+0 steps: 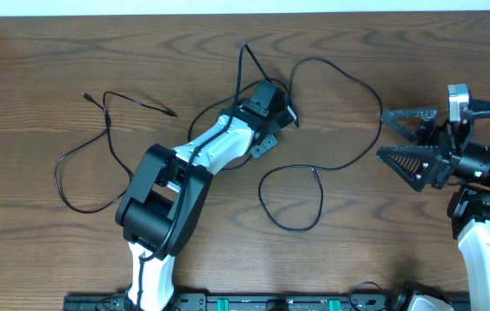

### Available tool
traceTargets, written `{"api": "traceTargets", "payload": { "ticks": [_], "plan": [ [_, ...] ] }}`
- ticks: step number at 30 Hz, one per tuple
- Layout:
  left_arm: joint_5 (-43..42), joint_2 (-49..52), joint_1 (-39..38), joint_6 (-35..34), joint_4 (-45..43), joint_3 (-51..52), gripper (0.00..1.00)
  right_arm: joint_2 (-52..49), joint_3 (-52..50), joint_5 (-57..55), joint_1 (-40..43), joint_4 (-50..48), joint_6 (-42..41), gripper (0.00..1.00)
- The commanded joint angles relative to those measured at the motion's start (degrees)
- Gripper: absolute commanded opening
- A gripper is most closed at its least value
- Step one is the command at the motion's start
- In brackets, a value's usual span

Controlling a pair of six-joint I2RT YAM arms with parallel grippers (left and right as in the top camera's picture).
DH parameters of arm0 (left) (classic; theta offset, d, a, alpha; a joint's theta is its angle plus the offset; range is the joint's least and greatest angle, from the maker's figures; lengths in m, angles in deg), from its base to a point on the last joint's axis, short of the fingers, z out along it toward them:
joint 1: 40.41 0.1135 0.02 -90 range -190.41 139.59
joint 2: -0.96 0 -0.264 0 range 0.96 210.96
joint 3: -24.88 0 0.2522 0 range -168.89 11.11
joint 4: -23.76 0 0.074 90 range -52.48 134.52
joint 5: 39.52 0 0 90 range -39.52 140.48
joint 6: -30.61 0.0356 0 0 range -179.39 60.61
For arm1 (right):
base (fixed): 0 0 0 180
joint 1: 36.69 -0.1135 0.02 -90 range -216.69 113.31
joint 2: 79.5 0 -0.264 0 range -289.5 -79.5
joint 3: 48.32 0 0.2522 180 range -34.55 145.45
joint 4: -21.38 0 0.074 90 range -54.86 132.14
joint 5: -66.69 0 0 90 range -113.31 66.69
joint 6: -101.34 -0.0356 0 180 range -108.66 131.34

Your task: Untangle cables

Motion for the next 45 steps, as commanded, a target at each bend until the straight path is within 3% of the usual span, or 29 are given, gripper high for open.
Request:
{"api": "traceTargets", "payload": {
  "ticks": [1, 11, 19, 35, 45],
  "plan": [
    [0.6, 2.0, 0.3, -0.1, 0.4, 0.0, 0.08, 0.0, 0.5, 0.8, 0.5, -0.1, 1.2, 0.99],
    [22.8, -1.4, 1.1, -0.9, -10.4, 0.0, 0.07, 0.0, 0.5, 0.8, 0.5, -0.1, 1.2, 0.99],
    [25.2, -5.4, 2.8, -5.2, -16.5, 0.0, 0.08, 0.0, 0.5, 0.8, 0.5, -0.1, 1.2, 0.99],
    [41.6, -14.4, 6.3, -6.0, -18.7, 0.0, 0.08, 0.0, 0.4, 0.8, 0.5, -0.1, 1.2, 0.99],
    [41.9, -20.8, 17.1, -21.7, -13.3, 0.0, 0.08, 0.0, 0.1, 0.8, 0.5, -0.1, 1.2, 0.99]
  ]
}}
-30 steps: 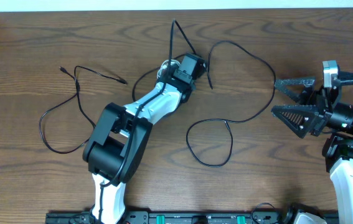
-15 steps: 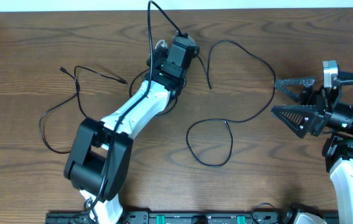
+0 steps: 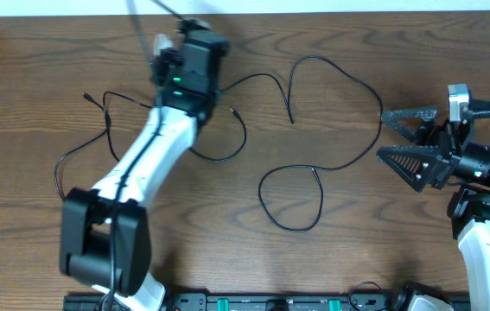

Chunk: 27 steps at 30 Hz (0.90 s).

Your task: Untangle cables

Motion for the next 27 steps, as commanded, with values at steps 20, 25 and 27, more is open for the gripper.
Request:
{"api": "traceTargets", "payload": {
  "ticks": [20, 25, 27],
  "plan": [
    [-9.3, -8.6, 36.5, -36.4, 27.4, 0.0, 0.08, 0.0, 0.1, 0.8, 0.5, -0.1, 1.2, 0.99],
    [-9.3, -8.5, 44.2, -43.0, 31.5, 0.0, 0.08, 0.0, 0.1, 0.8, 0.5, -0.1, 1.2, 0.99],
    [-9.3, -8.5, 46.8, -44.9, 32.8, 0.0, 0.08, 0.0, 0.1, 0.8, 0.5, -0.1, 1.2, 0.99]
  ]
}}
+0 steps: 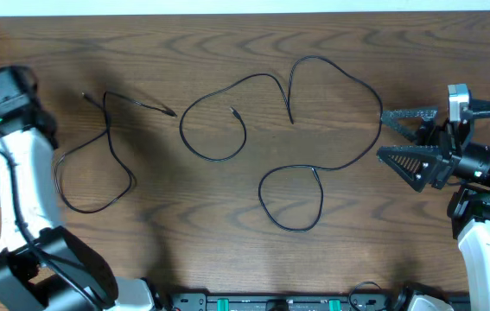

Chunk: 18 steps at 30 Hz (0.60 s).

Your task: Untangle cables

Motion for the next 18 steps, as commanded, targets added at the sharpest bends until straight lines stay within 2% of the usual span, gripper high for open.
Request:
{"api": "traceTargets", "payload": {
  "ticks": [1, 16, 17, 18],
  "plan": [
    [0.1, -0.4, 4.4, -7.3, 1.8, 0.0, 0.07, 0.0, 0.1, 0.8, 0.5, -0.2, 1.2, 0.99],
    [-0.5, 7.2, 12.7, -9.0, 0.3, 0.1, 0.08, 0.0, 0.1, 0.8, 0.5, -0.1, 1.2, 0.99],
    [-0.5, 7.9, 12.7, -9.0, 0.2, 0.1, 0.09, 0.0, 0.1, 0.8, 0.5, -0.1, 1.2, 0.99],
    [-0.5, 8.4, 12.7, -9.0, 0.2, 0.1, 0.17, 0.0, 0.1, 0.8, 0.5, -0.1, 1.1, 0.99]
  ]
}}
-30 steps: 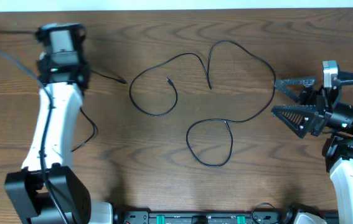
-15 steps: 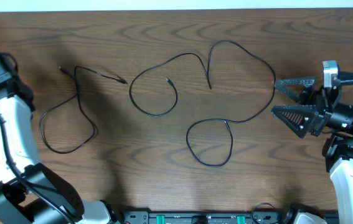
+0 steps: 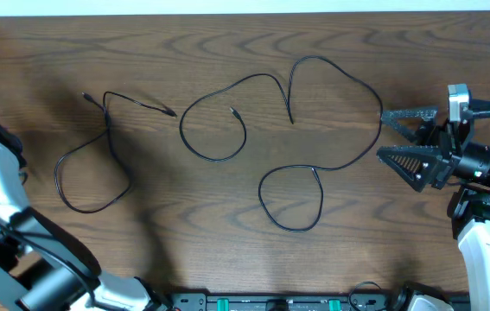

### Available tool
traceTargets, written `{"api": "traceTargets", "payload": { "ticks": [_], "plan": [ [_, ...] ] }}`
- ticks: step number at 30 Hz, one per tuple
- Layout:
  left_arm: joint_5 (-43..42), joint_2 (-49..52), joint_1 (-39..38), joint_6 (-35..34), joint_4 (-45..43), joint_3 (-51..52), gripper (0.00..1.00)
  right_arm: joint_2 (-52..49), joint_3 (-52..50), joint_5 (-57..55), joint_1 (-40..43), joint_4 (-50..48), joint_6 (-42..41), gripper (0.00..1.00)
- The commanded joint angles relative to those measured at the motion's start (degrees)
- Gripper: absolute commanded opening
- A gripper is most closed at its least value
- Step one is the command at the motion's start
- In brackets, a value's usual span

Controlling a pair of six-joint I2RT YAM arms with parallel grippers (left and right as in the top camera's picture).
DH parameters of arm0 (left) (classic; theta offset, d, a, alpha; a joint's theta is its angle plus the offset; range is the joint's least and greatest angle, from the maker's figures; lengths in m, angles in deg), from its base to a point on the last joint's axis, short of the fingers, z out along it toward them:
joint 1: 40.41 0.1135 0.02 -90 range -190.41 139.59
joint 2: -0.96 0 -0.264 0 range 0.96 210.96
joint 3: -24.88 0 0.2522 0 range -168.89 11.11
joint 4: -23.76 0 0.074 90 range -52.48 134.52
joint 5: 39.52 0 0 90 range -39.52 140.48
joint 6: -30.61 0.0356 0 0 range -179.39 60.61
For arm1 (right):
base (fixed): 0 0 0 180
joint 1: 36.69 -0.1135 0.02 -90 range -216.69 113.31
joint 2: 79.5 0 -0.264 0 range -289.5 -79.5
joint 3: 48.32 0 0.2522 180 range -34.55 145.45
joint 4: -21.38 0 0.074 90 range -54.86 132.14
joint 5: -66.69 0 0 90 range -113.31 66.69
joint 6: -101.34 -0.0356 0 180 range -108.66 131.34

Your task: Untangle cables

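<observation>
Two black cables lie apart on the wooden table. The short cable (image 3: 106, 147) at the left runs from a plug at the upper left down into a loop. In the middle, the long cable (image 3: 314, 168) curls into a loop near its free end (image 3: 232, 110), arches up and ends in another loop lower down. My right gripper (image 3: 381, 134) stands open just right of the long cable's right bend, holding nothing. Only the white left arm shows at the left edge; its fingers are out of frame.
The table's far edge meets a white wall at the top. A black rail (image 3: 270, 302) with green parts runs along the front edge. The right arm's base stands at the lower right.
The left arm has moved further left, and its head is now mostly beyond the frame's edge. Both cables and the right gripper are where they were.
The left gripper was first down at the long cable's end near the table's middle. Then it was at the upper left with that end lying in a new loop. After that the arm was at the far left, the cables lying apart as now.
</observation>
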Motion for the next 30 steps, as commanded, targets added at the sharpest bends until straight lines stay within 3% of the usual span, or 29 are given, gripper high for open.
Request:
{"api": "traceTargets", "payload": {
  "ticks": [1, 7, 12, 16, 19, 26, 28, 30],
  "plan": [
    [0.3, 2.7, 0.2, -1.1, -0.3, 0.1, 0.27, 0.0, 0.1, 0.7, 0.5, -0.1, 1.1, 0.99],
    [0.4, 4.0, 0.3, -1.1, -2.1, 0.1, 0.55, 0.0, 0.1, 0.7, 0.5, 1.6, 1.1, 0.99],
    [-0.6, 4.0, 0.3, -1.1, -2.2, 0.1, 0.66, 0.0, 0.1, 0.7, 0.5, 1.6, 1.2, 0.99],
    [-8.5, 4.0, 0.3, -0.8, -2.2, 0.1, 0.82, 0.0, 0.1, 0.7, 0.5, 1.6, 1.2, 0.99],
    [-16.0, 4.0, 0.3, 3.2, -2.8, 0.1, 0.94, 0.0, 0.1, 0.7, 0.5, 1.6, 1.2, 0.99],
    [-26.2, 1.1, -1.6, 12.5, -4.8, 0.1, 0.95, -0.1, 0.1, 0.1, 0.5, 8.3, 1.2, 0.99],
    [-30.1, -0.5, -2.5, 14.8, -5.6, 0.1, 0.95, -0.6, 0.1, 0.1, 0.4, 9.3, 1.2, 0.90],
    [-33.5, -2.6, -3.7, 16.4, -6.2, 0.1, 0.95, -1.3, 0.2, -0.4, -0.2, 9.8, 0.6, 0.74]
  ]
}}
